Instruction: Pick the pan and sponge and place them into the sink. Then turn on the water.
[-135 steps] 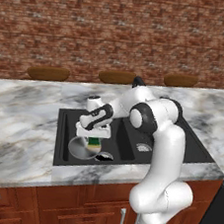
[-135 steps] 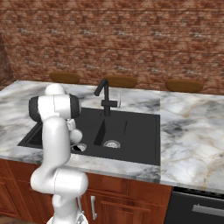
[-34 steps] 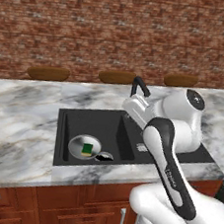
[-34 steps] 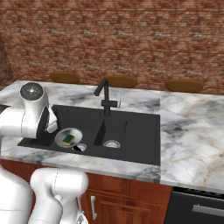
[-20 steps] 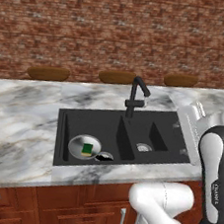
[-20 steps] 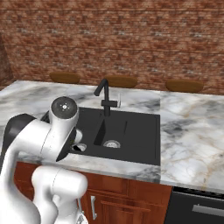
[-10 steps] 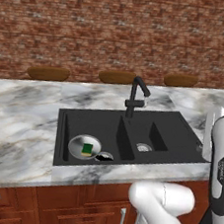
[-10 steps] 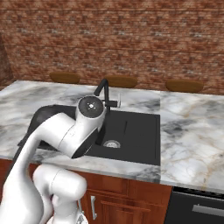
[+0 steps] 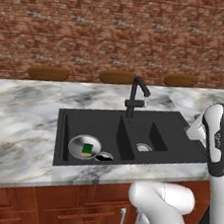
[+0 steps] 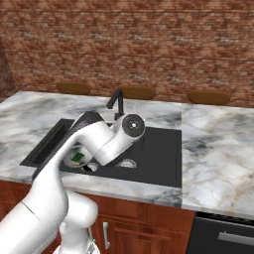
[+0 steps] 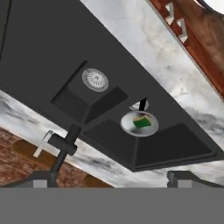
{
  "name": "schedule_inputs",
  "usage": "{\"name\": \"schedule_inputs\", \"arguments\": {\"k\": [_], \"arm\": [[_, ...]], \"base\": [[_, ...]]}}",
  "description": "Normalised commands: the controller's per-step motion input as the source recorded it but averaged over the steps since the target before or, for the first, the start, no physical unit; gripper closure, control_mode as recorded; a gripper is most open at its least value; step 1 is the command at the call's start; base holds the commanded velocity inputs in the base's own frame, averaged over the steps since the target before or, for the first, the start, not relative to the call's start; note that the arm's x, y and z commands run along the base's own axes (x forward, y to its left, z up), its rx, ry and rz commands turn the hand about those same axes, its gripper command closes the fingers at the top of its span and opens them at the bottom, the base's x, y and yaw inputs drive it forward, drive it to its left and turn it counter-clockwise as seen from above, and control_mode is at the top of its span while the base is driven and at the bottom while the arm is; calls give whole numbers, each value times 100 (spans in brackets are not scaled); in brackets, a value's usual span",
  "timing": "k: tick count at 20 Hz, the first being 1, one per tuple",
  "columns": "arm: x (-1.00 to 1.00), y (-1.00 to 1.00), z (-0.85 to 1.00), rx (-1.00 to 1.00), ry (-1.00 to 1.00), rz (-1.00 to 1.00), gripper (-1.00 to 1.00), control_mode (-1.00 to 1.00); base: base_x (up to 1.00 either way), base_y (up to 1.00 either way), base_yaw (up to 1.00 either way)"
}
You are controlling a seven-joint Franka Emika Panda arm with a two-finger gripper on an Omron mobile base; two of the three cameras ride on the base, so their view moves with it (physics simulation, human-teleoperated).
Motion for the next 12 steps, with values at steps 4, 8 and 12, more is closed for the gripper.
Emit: {"name": "schedule_inputs", "arguments": {"k": [4,8,12], "arm": [[91,0,-10,34,-11,-4,-100,-100],[91,0,0,24,-8,-5,-100,-100],[89,0,-2,9,-4,-2,-100,-100]], "base": [[0,0,0],[0,0,0],[0,0,0]]}}
